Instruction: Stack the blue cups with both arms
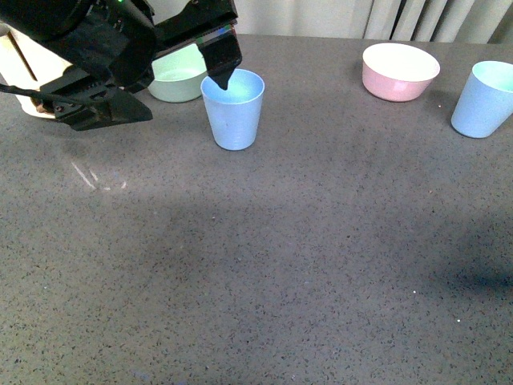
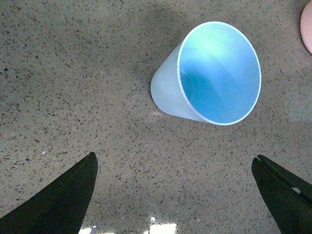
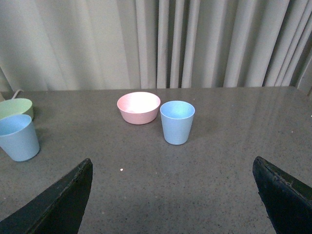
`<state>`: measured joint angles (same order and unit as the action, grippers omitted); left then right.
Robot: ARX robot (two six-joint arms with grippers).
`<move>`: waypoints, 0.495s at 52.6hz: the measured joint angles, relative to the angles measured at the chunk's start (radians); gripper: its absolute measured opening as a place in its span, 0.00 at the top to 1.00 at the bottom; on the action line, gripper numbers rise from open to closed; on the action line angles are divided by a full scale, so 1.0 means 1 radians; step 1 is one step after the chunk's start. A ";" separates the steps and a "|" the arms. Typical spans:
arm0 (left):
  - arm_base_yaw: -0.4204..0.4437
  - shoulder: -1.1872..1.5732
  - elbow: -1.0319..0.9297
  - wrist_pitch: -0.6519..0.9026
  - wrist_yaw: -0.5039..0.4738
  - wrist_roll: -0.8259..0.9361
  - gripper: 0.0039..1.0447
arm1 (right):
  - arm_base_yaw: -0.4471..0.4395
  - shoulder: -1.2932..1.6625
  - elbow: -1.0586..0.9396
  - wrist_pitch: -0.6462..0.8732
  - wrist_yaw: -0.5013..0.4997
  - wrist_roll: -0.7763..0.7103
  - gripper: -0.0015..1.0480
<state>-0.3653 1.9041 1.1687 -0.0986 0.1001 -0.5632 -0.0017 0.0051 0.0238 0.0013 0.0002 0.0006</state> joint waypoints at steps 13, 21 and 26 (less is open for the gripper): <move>-0.016 0.066 0.079 -0.030 -0.018 -0.011 0.08 | 0.000 0.000 0.000 0.000 0.000 0.000 0.09; -0.018 0.099 0.127 -0.056 -0.023 -0.018 0.08 | 0.000 0.000 0.000 0.000 0.000 0.000 0.09; -0.023 0.125 0.161 -0.074 -0.029 -0.022 0.08 | 0.000 0.000 0.000 0.000 0.000 0.000 0.09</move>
<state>-0.3885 2.0293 1.3293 -0.1730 0.0708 -0.5850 -0.0017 0.0051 0.0238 0.0013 0.0002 0.0006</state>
